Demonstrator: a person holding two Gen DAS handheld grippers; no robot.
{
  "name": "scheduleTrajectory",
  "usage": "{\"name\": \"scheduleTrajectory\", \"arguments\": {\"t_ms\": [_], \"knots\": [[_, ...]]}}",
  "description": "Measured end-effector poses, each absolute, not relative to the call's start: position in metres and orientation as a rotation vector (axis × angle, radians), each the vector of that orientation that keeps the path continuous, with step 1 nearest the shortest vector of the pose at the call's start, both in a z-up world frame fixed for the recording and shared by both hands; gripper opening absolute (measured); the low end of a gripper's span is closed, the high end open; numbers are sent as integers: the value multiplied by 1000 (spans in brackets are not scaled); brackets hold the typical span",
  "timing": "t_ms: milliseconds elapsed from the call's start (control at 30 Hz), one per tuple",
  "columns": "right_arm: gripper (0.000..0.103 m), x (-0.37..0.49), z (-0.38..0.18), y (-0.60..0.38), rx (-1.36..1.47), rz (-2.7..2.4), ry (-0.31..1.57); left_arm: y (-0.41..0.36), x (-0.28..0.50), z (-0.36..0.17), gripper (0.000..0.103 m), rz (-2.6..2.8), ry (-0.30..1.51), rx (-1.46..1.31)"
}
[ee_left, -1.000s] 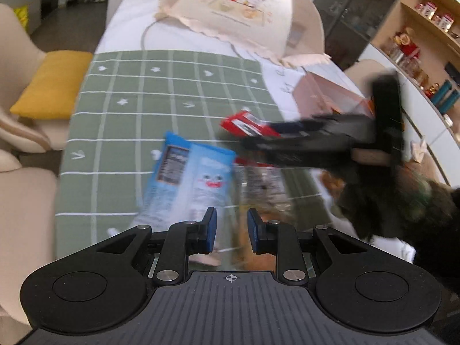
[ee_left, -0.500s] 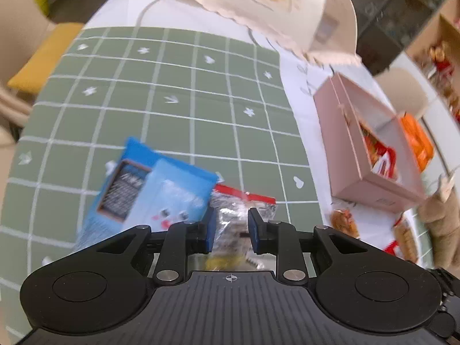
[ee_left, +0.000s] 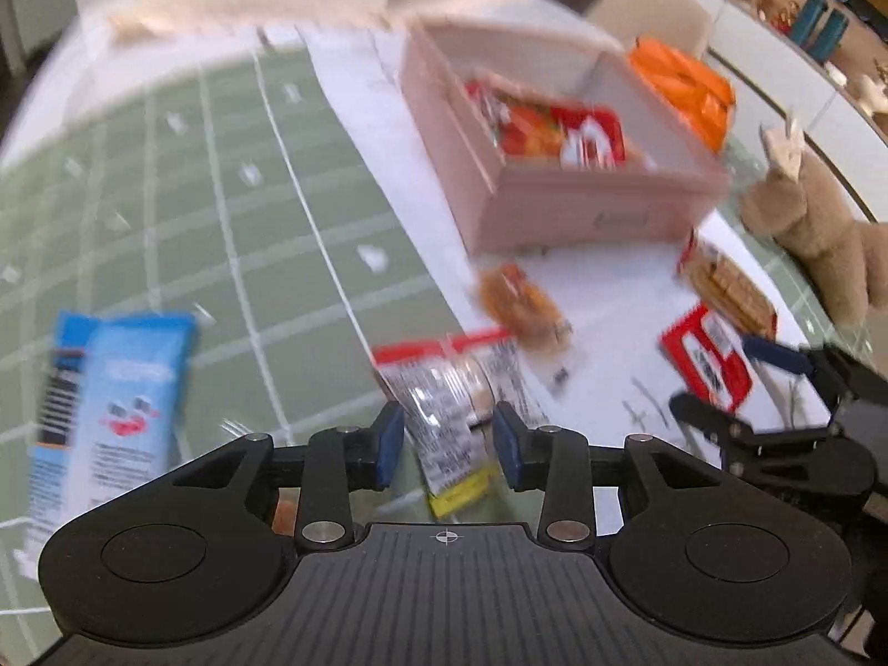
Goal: Organize snacks
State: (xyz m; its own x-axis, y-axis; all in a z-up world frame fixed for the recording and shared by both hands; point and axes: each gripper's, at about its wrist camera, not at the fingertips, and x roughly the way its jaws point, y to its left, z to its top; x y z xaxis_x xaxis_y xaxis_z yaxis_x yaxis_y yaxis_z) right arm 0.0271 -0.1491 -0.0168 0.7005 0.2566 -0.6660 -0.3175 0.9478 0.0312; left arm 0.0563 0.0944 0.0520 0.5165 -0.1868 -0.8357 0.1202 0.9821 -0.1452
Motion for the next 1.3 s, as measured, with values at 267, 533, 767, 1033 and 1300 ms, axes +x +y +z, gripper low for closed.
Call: {"name": "scheduleTrajectory", "arguments": {"t_ms": [267,533,767,1033,1300], "knots": [[99,27,-20,-148,-80,313,715,67,56,65,39,-241,981,35],[100,28,-21,-149,-80,318,715,31,65,39,44,-189,1002,134],[103,27,-21,-147,-82,321,718,39,60,46,57,-220,965,67],[103,27,-21,-146,-81,319,718,48,73,36,59,-124,1012,60],[103,31,-20,-149,-91,344,730,55,80,30,62,-103,1011,39]]}}
